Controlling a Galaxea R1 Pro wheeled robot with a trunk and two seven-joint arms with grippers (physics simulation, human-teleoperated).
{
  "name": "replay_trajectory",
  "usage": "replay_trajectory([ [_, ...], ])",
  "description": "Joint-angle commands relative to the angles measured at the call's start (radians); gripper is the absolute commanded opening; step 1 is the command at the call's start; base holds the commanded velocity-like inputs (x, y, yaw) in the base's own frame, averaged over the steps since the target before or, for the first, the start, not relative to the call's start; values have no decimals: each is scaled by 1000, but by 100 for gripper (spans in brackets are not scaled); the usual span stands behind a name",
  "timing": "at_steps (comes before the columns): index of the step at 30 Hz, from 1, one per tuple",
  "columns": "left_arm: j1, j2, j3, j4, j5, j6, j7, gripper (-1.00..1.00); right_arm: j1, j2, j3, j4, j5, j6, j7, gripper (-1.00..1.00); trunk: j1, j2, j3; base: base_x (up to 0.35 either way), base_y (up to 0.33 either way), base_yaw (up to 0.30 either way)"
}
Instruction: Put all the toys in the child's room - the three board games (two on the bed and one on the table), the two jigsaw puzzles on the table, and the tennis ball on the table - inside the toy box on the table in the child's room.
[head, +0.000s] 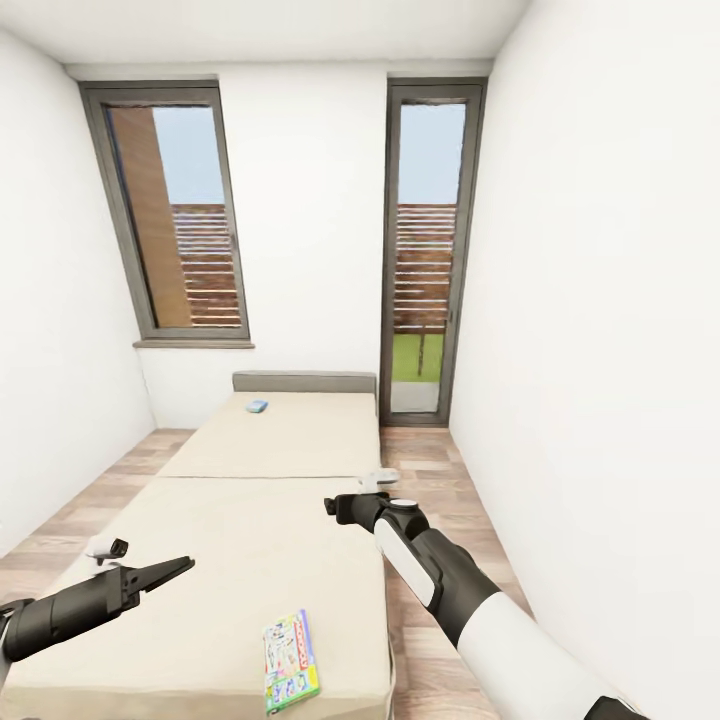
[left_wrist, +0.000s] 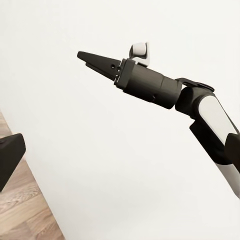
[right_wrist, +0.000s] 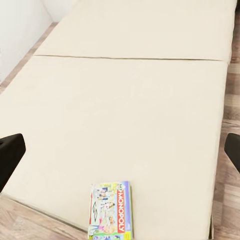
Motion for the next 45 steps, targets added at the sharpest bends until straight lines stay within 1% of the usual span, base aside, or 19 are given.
replay_trajectory([
  [1, 0, 0, 0, 0, -1, 10, -4, 100, -1, 0, 2, -1, -10, 2, -9, 100, 0, -1, -1, 0, 138, -1],
  [36, 0, 0, 1, 0, 0, 10, -5, 100, -1, 0, 3, -2, -10, 3, -6, 100, 0, -1, -1, 0, 10, 0],
  [42, 0, 0, 1, 0, -1, 10, -5, 100, -1, 0, 2, -1, -10, 4, -7, 100, 0, -1, -4, 0, 0, -32],
  [45, 0, 0, 1, 0, -1, 10, -5, 100, -1, 0, 0, 0, -29, 5, -7, 100, 0, -1, -7, 0, 0, -109],
])
